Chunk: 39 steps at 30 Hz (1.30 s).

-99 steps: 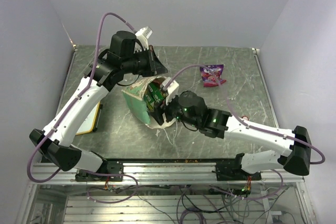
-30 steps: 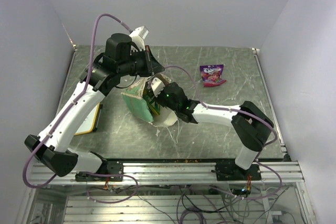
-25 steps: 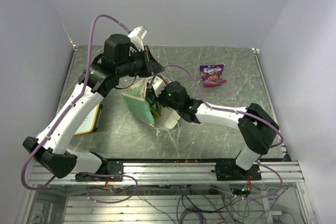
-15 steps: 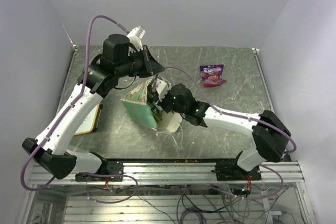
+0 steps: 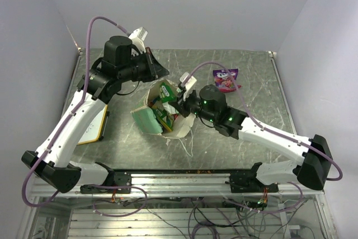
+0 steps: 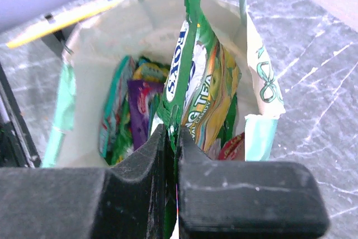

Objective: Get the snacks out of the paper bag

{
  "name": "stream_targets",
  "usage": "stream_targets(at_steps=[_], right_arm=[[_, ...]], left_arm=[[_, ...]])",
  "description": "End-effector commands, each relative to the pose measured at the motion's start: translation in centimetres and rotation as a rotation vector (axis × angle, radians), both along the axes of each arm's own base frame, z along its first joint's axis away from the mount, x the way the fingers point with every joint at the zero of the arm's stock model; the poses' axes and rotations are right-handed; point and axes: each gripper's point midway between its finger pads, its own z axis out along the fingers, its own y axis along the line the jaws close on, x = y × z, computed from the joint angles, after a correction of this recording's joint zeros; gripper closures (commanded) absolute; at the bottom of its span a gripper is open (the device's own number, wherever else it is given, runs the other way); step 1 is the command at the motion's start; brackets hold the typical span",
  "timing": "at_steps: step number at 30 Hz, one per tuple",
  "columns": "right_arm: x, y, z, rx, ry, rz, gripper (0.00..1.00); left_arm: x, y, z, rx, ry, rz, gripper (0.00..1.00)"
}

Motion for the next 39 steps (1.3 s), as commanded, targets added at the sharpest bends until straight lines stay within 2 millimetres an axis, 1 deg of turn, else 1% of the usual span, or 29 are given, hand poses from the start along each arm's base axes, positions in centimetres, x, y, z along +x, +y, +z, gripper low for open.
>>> stream_targets(at_steps=[1, 3, 6, 11, 13, 17, 20, 22, 24, 26, 28, 30, 31, 35, 39], right_arm=[[-0.2, -0.1, 4.7, 0.102, 0.01, -0.023, 1.0], [-0.5, -0.4, 5.3, 0.101, 0.017, -0.023, 1.0], [-0.9, -1.3, 7.0, 0.105, 0.012, -0.033, 1.0], [-2.1, -3.8, 9.3, 0.079, -0.016, -0.047, 1.0], [-2.6, -4.9, 10.3, 0.068, -0.035, -0.051, 1.0], [-3.5, -7.4, 14.0, 0.077, -0.092, -0.079, 1.0], [-3.1, -9.7, 16.3, 0.073, -0.136, -0.168, 1.0], [-2.4, -11.1, 17.9, 0.074, -0.177, -0.241, 1.0], [-1.4, -12.5, 19.3, 0.07, -0.224, -0.326, 1.0], [0.0, -13.7, 20.0, 0.042, -0.263, -0.423, 1.0], [1.9, -15.0, 19.7, -0.028, -0.29, -0.531, 1.0], [4.4, -16.1, 18.7, -0.136, -0.299, -0.611, 1.0], [6.1, -16.1, 17.6, -0.199, -0.283, -0.635, 1.0], [11.8, -18.3, 14.3, -0.362, -0.216, -0.724, 1.0], [16.7, -20.0, 9.7, -0.555, -0.169, -0.762, 1.0]], left_arm=[[-0.6, 0.3, 2.8, -0.039, -0.077, -0.01, 0.93], [-0.6, 0.4, 2.8, -0.04, -0.077, -0.011, 0.93], [-0.6, 0.5, 2.9, -0.036, -0.076, -0.009, 0.93], [-0.7, 1.1, 3.2, -0.01, -0.09, 0.002, 0.93], [-0.5, 1.5, 3.1, 0.012, -0.094, 0.012, 0.93], [-0.2, 2.0, 2.5, 0.045, -0.094, 0.024, 0.93], [0.0, 2.2, 2.1, 0.06, -0.092, 0.023, 0.93], [0.1, 2.2, 1.7, 0.068, -0.084, 0.016, 0.93], [0.2, 2.2, 1.4, 0.076, -0.076, 0.013, 0.93], [0.2, 2.2, 1.2, 0.077, -0.069, 0.01, 0.93], [0.2, 2.2, 1.1, 0.073, -0.064, 0.009, 0.93], [0.0, 2.3, 1.1, 0.067, -0.062, 0.008, 0.93], [0.0, 2.3, 1.1, 0.065, -0.06, 0.008, 0.93], [-0.2, 2.2, 1.2, 0.064, -0.054, 0.001, 0.93], [-0.4, 2.1, 1.2, 0.059, -0.043, -0.009, 0.93]])
